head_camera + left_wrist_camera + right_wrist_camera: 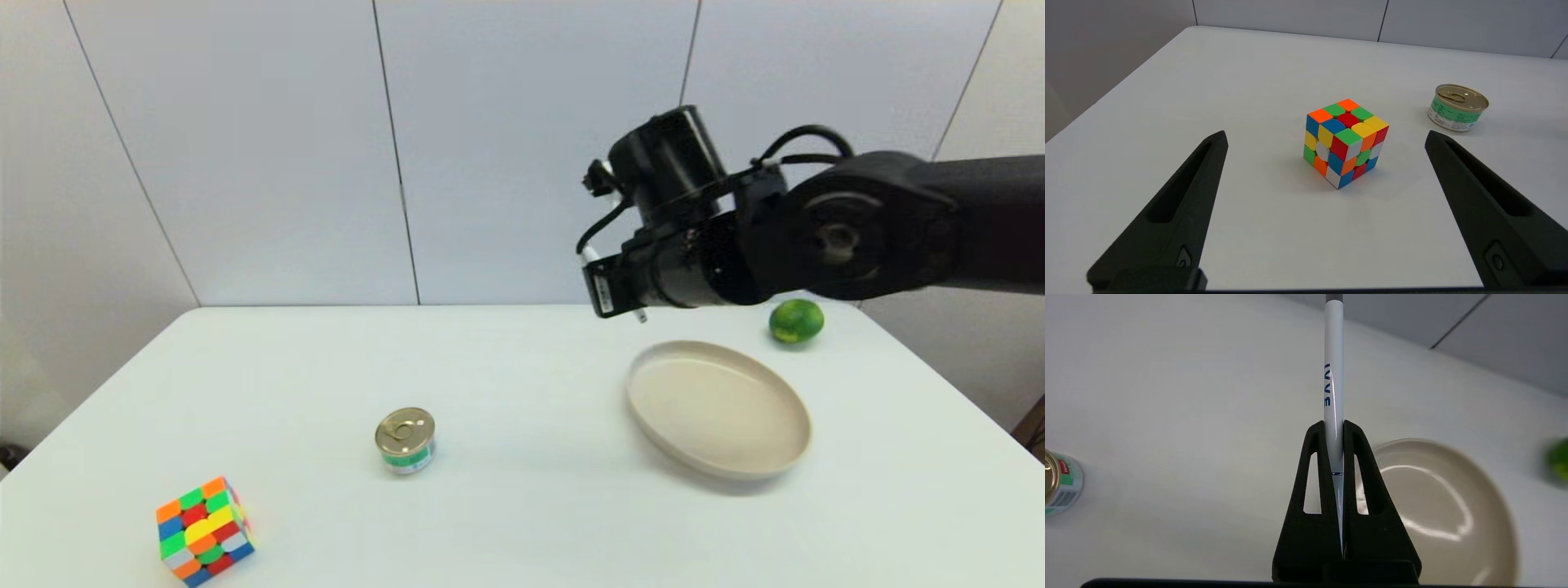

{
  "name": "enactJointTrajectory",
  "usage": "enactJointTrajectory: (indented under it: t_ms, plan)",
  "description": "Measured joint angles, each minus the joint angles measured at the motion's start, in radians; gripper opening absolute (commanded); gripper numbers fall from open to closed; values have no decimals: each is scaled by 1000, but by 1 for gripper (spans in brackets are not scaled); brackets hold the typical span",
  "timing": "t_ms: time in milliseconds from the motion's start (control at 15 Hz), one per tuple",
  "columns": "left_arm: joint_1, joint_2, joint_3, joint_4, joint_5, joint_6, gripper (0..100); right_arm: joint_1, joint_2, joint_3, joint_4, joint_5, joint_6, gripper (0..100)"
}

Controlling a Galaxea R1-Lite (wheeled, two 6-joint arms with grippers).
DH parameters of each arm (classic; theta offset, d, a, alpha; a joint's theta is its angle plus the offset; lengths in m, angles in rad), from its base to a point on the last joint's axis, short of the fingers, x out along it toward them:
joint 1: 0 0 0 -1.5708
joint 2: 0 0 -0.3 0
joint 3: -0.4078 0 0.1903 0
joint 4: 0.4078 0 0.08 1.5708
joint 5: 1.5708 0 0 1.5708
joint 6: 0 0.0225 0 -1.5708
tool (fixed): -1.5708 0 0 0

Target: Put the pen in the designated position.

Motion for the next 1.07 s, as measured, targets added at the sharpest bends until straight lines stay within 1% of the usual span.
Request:
enactJointTrajectory:
  t_ms: [200, 400, 667, 933, 1067]
  plan:
    - [0, 0, 0, 0, 0, 0, 100, -57, -109, 61, 1, 0, -59, 0]
    - [0, 0, 0, 0, 0, 0, 100, -123, -223, 188, 2, 3, -95, 0]
    - [0, 0, 0, 0, 0, 0, 100, -226, -399, 384, 8, 8, -101, 0]
    - [0, 0, 0, 0, 0, 0, 100, -301, -543, 495, 29, 10, -104, 0]
    - [0, 0, 0, 0, 0, 0, 100, -355, -606, 553, 32, 11, -116, 0]
